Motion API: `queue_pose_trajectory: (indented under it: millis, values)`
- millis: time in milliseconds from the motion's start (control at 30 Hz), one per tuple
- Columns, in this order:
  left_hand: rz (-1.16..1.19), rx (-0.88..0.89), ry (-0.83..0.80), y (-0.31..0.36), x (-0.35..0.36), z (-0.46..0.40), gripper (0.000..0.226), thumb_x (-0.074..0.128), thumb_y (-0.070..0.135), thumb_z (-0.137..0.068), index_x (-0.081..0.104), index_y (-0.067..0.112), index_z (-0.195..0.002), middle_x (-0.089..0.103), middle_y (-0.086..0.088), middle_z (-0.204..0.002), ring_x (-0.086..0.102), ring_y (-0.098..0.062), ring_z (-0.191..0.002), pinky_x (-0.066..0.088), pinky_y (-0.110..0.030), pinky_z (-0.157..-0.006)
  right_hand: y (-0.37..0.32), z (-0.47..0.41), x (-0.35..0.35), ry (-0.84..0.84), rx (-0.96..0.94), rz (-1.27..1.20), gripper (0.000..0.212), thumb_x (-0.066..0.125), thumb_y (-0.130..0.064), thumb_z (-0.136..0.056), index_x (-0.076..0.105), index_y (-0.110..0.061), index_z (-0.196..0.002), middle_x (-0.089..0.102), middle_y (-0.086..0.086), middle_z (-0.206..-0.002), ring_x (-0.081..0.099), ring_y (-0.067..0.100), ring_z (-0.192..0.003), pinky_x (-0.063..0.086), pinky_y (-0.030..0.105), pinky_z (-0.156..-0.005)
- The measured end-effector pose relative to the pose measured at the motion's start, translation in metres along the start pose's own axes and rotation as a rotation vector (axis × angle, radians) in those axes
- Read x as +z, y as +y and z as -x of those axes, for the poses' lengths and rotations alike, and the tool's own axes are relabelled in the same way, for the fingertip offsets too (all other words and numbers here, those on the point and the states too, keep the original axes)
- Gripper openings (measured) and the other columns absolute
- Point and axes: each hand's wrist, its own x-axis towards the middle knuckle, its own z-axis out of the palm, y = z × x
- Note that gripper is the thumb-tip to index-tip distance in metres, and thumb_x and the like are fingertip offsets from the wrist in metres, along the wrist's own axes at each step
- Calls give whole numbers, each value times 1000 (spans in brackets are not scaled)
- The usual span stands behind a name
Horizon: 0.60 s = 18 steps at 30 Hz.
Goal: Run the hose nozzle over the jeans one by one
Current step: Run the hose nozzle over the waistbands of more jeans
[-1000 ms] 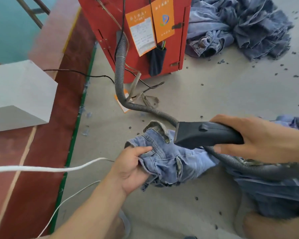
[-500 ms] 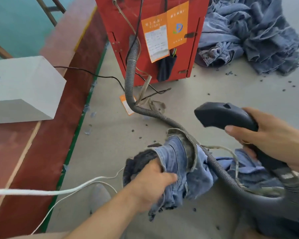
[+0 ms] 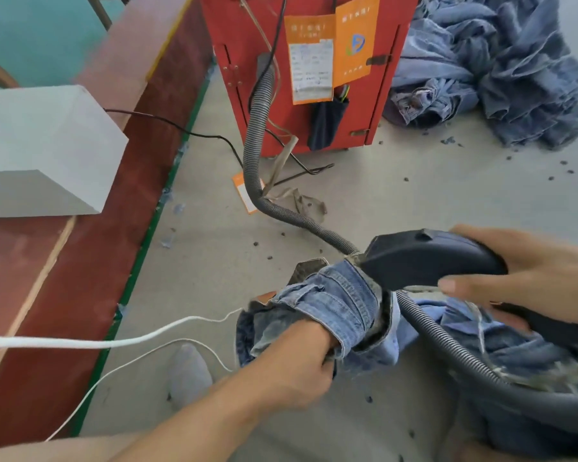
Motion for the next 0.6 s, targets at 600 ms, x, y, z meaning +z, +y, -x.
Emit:
queue_pose_trajectory:
  millis: [600]
  values:
    - [-424, 314, -4, -13, 6, 11, 71, 71, 19, -61, 51, 29, -128, 43, 14, -132, 50, -11, -118, 23, -3, -98, 3, -36, 10, -146, 220, -441, 12, 76, -20, -93, 71, -19, -104, 50, 12, -71, 45, 22, -48, 47, 31, -48]
